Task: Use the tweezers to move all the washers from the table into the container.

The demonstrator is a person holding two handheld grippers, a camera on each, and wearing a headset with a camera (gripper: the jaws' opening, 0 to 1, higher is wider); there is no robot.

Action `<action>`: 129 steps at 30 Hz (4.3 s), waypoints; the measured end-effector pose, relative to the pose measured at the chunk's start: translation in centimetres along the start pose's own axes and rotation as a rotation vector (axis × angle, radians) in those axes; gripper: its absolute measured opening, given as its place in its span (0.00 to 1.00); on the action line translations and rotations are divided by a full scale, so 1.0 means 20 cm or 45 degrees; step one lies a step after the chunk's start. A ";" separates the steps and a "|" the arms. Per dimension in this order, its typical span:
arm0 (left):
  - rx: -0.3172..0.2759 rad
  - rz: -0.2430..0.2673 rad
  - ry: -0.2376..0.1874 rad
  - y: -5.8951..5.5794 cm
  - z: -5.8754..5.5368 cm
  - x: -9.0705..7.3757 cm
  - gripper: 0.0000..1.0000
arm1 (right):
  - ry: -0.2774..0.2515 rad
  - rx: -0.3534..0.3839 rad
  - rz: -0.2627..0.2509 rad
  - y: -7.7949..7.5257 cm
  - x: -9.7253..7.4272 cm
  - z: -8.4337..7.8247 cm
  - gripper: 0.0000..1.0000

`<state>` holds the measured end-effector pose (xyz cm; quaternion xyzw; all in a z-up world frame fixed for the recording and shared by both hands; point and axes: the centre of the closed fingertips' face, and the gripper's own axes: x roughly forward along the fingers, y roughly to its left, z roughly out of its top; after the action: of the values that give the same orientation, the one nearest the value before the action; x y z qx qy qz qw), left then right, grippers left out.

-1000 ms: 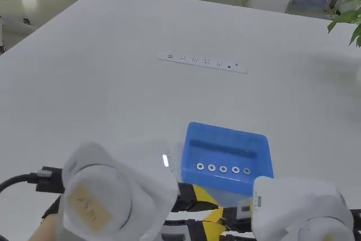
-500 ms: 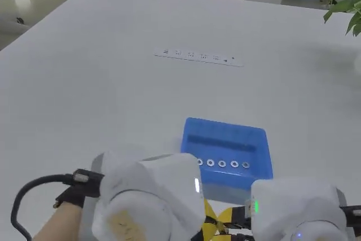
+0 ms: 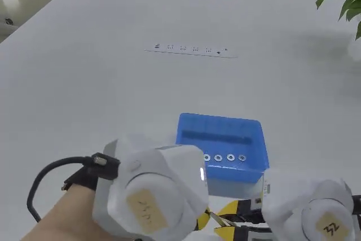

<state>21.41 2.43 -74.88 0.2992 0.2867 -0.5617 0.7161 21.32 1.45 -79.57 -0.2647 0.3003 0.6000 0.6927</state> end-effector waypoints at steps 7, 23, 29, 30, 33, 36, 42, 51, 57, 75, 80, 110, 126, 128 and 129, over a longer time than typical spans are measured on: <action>-0.047 -0.026 0.018 0.03 -0.06 0.01 0.00 | -0.049 0.108 -0.025 -0.01 -0.04 -0.02 0.11; -0.049 -0.076 0.131 0.04 -0.17 0.09 0.00 | -0.211 0.462 -0.354 -0.24 -0.34 -0.15 0.14; -0.083 -0.090 0.174 0.02 -0.26 0.13 0.00 | -0.259 0.541 -0.505 -0.33 -0.41 -0.19 0.11; -0.096 -0.092 0.177 0.01 -0.27 0.13 0.00 | -0.277 0.564 -0.524 -0.34 -0.42 -0.20 0.11; -0.123 -0.088 0.184 0.01 -0.29 0.14 0.00 | -0.360 0.638 -0.541 -0.36 -0.45 -0.17 0.11; -0.143 -0.070 0.206 0.01 -0.30 0.15 0.00 | -0.415 0.709 -0.555 -0.38 -0.47 -0.18 0.10; -0.125 -0.044 0.293 0.01 -0.32 0.16 0.00 | -0.436 0.770 -0.580 -0.39 -0.48 -0.20 0.10; -0.184 -0.077 0.352 -0.01 -0.34 0.18 0.00 | -0.464 0.798 -0.594 -0.41 -0.49 -0.20 0.10; -0.188 -0.094 0.387 -0.03 -0.36 0.18 0.00 | -0.455 0.786 -0.590 -0.40 -0.49 -0.19 0.10; -0.190 -0.114 0.428 -0.03 -0.38 0.19 0.00 | -0.454 0.797 -0.589 -0.40 -0.49 -0.20 0.10; -0.198 -0.128 0.445 -0.04 -0.38 0.19 0.00 | -0.457 0.801 -0.594 -0.41 -0.49 -0.20 0.10; -0.258 -0.025 0.286 0.01 -0.33 0.14 0.11 | -0.461 0.804 -0.590 -0.40 -0.50 -0.20 0.10; -0.567 0.443 -0.184 0.30 -0.21 -0.20 0.25 | -0.553 0.722 -0.654 -0.45 -0.62 -0.10 0.14; -0.612 0.509 -0.238 0.32 -0.20 -0.25 0.30 | -0.561 0.691 -0.672 -0.46 -0.65 -0.08 0.16; -0.636 0.526 -0.259 0.33 -0.20 -0.27 0.33 | -0.562 0.675 -0.685 -0.46 -0.67 -0.07 0.17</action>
<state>26.44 10.05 -72.86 0.1086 0.2759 -0.3441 0.8909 29.02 -9.78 -70.65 -0.0120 0.2089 0.3424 0.9160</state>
